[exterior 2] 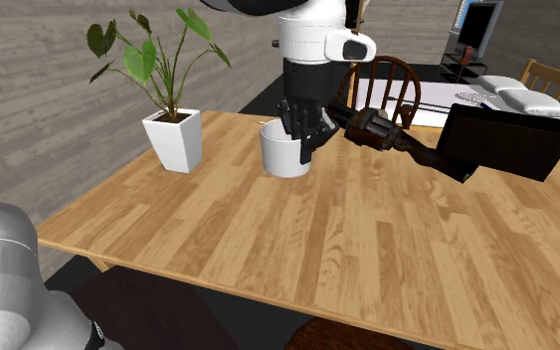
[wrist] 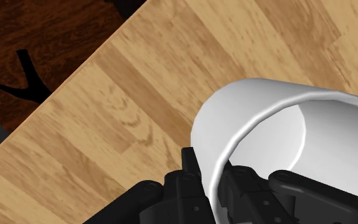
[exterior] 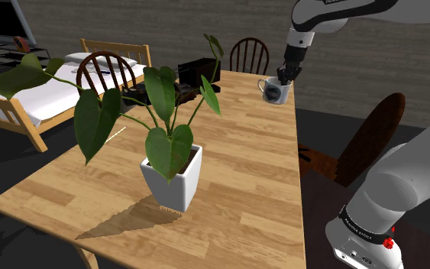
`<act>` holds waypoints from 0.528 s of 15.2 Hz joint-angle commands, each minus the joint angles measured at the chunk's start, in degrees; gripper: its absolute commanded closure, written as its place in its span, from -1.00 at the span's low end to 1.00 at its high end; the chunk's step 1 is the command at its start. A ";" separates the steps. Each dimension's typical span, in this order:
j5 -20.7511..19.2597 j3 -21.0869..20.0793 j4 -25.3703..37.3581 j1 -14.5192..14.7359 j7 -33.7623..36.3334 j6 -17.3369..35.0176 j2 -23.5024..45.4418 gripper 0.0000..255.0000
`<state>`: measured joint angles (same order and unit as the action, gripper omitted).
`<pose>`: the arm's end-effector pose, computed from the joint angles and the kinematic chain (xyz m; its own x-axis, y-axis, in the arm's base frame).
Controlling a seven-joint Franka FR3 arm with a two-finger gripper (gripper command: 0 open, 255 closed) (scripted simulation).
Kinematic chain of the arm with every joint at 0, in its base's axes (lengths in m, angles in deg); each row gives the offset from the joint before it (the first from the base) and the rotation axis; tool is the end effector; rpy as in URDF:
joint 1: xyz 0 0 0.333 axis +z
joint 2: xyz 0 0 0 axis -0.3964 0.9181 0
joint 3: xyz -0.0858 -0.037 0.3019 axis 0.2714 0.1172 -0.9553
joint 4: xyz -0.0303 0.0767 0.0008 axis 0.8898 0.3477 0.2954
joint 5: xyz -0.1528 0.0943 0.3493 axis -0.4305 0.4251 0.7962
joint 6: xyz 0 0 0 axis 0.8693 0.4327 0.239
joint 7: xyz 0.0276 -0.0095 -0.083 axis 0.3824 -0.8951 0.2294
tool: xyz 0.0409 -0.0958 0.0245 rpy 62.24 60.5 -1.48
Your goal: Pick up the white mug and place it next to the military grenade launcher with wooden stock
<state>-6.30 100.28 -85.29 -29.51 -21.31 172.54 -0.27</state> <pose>0.4425 -0.1572 0.5526 0.9874 -0.1546 0.0341 -0.1527 -0.9868 -0.0532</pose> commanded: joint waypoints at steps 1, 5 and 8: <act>0.00 -0.01 0.76 0.00 0.00 -0.80 -0.02 1.00; 1.34 -3.02 4.00 2.17 4.63 -0.38 3.56 1.00; 2.14 -5.14 7.13 3.71 7.98 -0.25 6.73 1.00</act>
<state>-4.45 95.65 -79.81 -26.21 -14.19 172.52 5.08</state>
